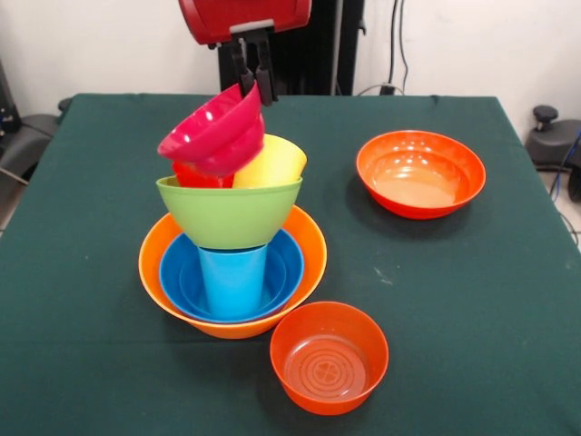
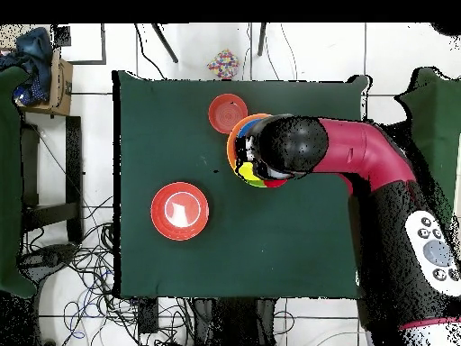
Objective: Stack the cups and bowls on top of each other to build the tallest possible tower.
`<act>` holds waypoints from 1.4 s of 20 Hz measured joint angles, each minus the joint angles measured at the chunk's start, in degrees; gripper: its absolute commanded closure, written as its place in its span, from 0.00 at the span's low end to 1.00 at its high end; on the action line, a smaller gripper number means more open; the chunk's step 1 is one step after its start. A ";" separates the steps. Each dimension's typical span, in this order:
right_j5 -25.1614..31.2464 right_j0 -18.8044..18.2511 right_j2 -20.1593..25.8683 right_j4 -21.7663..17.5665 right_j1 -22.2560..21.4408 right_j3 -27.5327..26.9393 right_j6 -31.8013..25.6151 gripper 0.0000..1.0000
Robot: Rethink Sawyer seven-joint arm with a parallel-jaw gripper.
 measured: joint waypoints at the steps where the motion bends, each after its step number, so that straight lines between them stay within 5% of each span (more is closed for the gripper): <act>1: 0.00 -0.09 0.00 -0.01 -0.15 0.21 0.00 1.00; 28: -0.05 -0.49 0.00 -0.66 1.50 0.55 0.00 1.00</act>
